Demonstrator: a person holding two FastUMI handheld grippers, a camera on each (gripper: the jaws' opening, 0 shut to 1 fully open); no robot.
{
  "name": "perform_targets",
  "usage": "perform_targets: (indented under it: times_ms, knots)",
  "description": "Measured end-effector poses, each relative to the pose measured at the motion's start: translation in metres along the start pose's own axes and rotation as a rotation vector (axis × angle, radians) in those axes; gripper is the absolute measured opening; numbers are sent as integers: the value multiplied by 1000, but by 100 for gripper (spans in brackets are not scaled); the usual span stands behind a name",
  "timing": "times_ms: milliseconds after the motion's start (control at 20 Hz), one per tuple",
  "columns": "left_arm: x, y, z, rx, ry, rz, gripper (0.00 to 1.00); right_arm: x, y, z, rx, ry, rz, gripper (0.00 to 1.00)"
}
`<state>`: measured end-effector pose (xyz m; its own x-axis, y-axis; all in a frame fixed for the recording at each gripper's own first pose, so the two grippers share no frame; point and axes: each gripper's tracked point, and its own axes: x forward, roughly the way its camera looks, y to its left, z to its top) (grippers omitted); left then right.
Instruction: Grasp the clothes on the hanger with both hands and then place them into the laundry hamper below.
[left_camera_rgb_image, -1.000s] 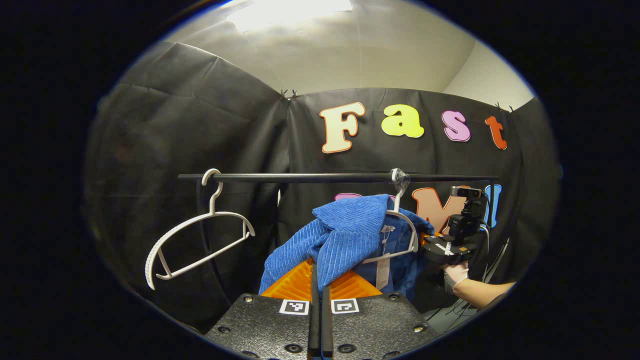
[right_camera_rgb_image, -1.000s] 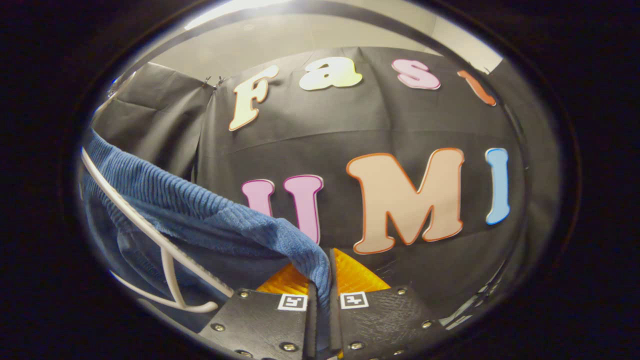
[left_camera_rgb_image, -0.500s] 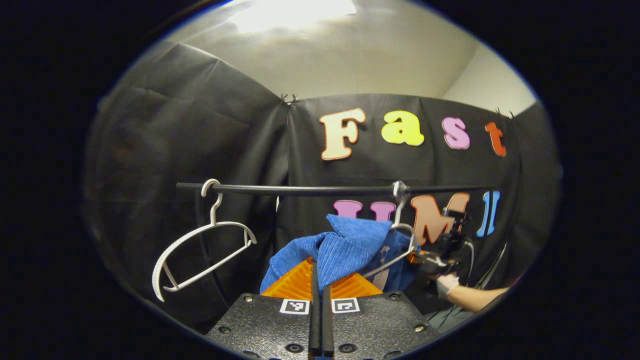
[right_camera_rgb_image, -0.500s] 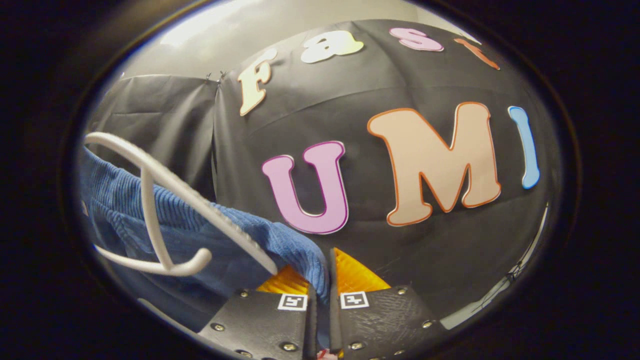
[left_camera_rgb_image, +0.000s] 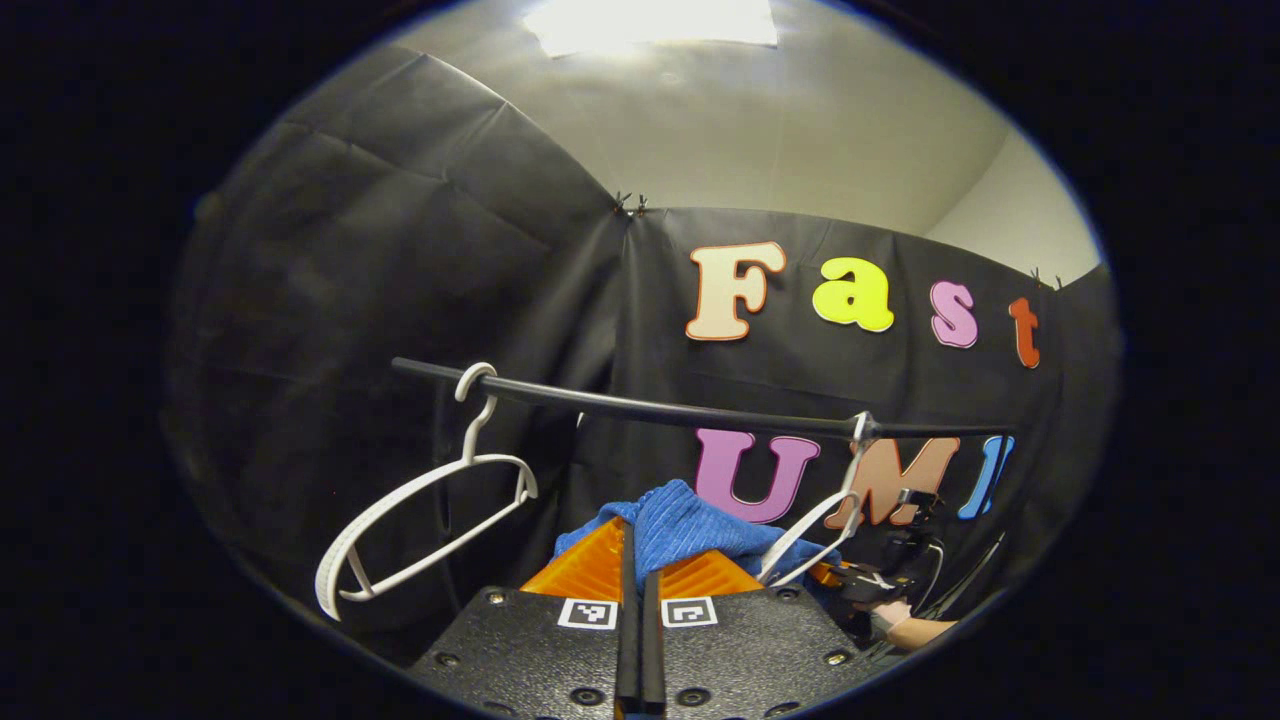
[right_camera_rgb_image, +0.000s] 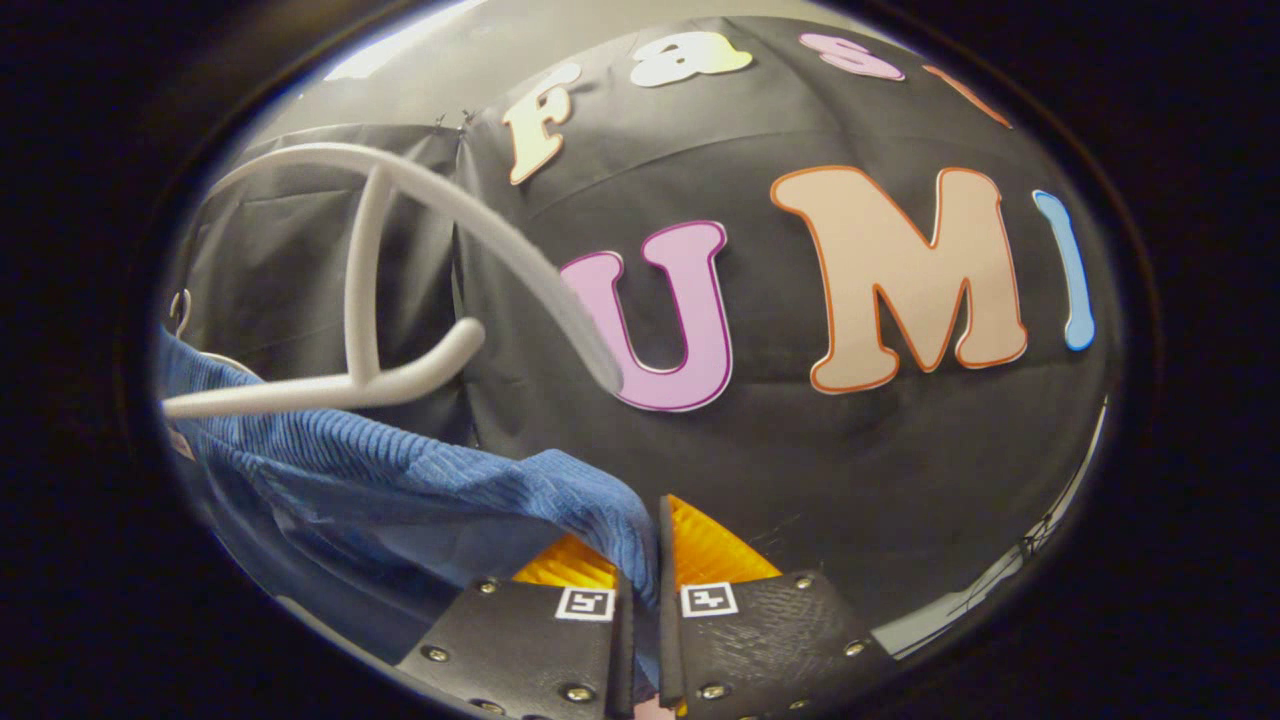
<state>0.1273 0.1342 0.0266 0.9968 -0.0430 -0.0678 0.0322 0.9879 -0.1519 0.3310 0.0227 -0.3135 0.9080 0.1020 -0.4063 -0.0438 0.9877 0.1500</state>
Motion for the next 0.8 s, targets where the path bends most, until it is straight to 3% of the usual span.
perform_targets:
  times_ms: [400, 800]
  knots:
    - [-3, 27, -36, -40, 69, 81, 2, -5, -3, -24, -13, 74, -12, 10]
    - [-18, 49, -75, 20, 128, 150, 1, -45, -16, -62, -31, 134, -27, 10]
